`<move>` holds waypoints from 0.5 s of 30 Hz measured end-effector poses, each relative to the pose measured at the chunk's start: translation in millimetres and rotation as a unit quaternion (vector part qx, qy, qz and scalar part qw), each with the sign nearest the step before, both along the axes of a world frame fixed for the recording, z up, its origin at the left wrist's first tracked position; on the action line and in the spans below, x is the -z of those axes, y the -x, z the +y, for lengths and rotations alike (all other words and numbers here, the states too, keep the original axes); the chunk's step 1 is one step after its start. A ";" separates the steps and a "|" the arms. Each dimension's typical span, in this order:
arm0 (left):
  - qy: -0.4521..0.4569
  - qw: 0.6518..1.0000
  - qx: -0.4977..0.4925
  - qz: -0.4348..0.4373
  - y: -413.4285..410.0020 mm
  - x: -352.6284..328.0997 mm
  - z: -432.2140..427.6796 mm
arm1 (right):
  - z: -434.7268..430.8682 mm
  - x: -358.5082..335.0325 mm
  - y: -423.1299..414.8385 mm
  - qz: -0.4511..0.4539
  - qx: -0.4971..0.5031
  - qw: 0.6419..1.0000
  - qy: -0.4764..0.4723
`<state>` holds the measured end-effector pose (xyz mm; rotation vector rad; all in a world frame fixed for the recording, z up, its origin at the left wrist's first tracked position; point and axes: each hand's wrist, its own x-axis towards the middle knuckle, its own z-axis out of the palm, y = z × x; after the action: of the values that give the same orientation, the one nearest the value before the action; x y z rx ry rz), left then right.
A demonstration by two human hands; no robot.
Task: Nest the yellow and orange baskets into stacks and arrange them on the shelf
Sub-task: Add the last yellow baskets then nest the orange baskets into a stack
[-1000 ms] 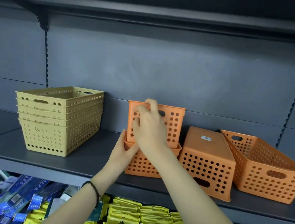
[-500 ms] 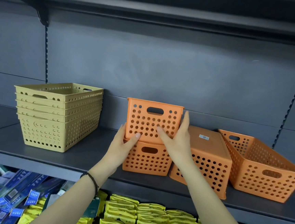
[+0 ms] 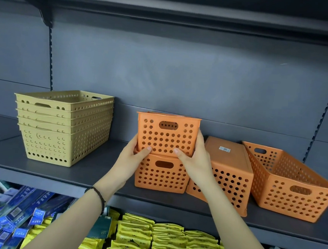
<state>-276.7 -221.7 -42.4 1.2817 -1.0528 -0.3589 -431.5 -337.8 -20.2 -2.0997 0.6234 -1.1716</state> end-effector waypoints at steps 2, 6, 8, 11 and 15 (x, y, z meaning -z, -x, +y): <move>-0.009 1.000 -0.011 0.007 1.0 0.1 -0.8 | -3.1 1.8 1.5 0.019 0.010 1.000 0.000; -0.012 0.999 -0.014 0.035 8.8 0.6 -1.3 | -4.8 5.0 -0.5 0.013 0.044 0.999 0.003; 0.000 0.999 -0.011 0.044 11.5 0.1 -1.1 | -0.6 7.7 -0.1 -0.033 0.053 0.998 -0.010; 0.034 0.999 0.001 0.011 12.9 1.3 -2.0 | 5.2 10.3 7.0 -0.080 0.040 0.995 0.036; 0.003 0.992 -0.057 -0.115 7.6 6.0 -4.9 | -3.1 16.5 12.8 0.048 0.061 0.986 0.151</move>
<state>-284.2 -226.6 -48.3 1.3941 -1.1660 -0.1229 -444.3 -340.9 -36.7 -2.4134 0.6612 -1.3056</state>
